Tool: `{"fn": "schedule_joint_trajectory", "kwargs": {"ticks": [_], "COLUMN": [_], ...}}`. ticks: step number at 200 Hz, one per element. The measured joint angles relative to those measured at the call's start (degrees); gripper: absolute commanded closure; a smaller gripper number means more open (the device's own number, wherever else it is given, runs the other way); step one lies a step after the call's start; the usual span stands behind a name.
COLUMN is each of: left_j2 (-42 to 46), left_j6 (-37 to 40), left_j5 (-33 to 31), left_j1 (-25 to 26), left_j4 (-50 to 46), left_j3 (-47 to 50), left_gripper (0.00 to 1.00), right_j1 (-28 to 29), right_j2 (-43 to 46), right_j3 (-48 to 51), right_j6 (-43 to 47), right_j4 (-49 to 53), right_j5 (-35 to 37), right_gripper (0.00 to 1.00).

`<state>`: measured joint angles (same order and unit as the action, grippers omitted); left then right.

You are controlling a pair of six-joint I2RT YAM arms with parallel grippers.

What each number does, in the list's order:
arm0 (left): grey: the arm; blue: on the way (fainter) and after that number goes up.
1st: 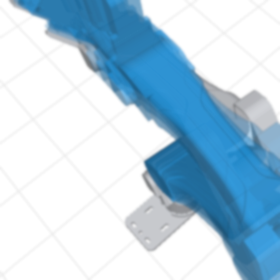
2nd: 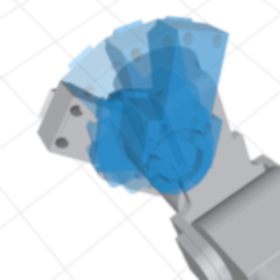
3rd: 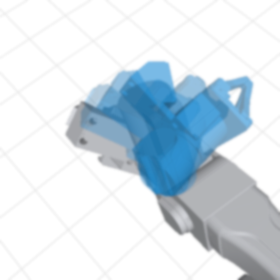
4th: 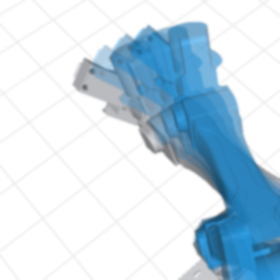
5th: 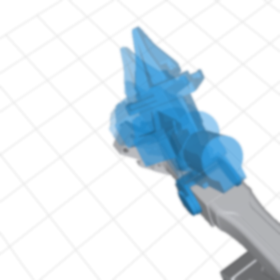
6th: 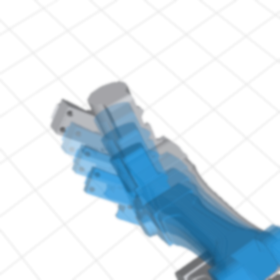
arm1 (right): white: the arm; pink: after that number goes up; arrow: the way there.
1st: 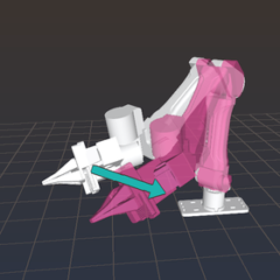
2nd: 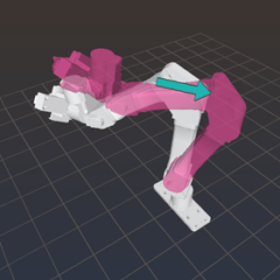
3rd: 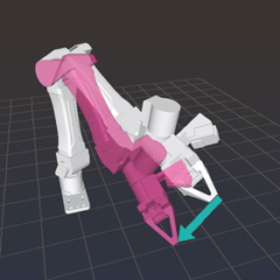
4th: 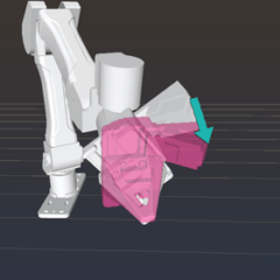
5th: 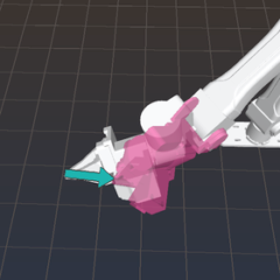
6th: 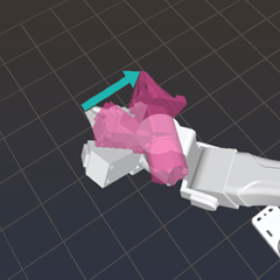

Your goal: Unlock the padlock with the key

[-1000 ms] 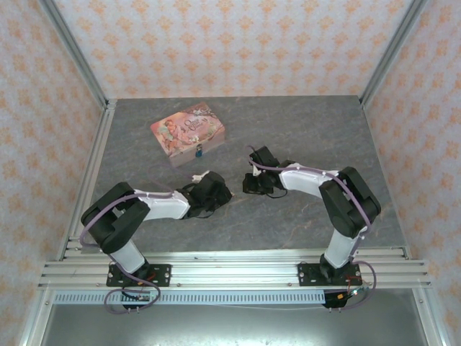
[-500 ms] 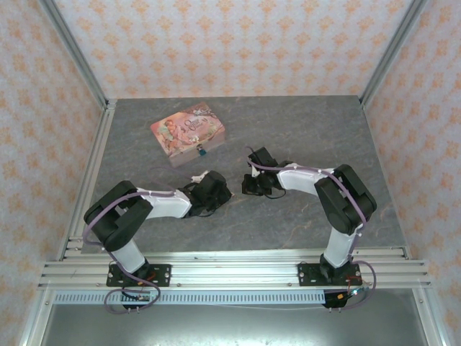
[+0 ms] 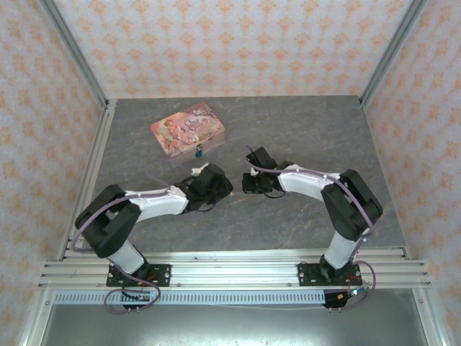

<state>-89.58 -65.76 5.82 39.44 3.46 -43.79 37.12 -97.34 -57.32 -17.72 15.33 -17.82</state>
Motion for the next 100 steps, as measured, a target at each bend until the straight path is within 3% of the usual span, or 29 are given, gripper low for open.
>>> {"fn": "schedule_joint_trajectory", "kwargs": {"ticks": [27,62,100], "left_j2": [7.8,17.0,24.3], "left_j6": [3.4,5.9,6.7], "left_j5": [-1.6,-3.1,-4.9], "left_j1": [-3.5,-7.2,-8.0], "left_j4": [-5.8,-10.7,-16.6], "left_j3": [0.1,4.1,9.2], "left_gripper": [0.61,0.59,0.57], "right_j1": [2.9,6.1,6.6], "right_j2": [4.1,2.3,-3.9], "right_j3": [-1.5,-7.1,-12.7], "right_j6": [5.8,12.7,17.7], "right_j4": [2.9,8.3,13.7], "right_j5": [3.8,3.4,1.7], "right_gripper": [0.71,0.55,0.53]}}
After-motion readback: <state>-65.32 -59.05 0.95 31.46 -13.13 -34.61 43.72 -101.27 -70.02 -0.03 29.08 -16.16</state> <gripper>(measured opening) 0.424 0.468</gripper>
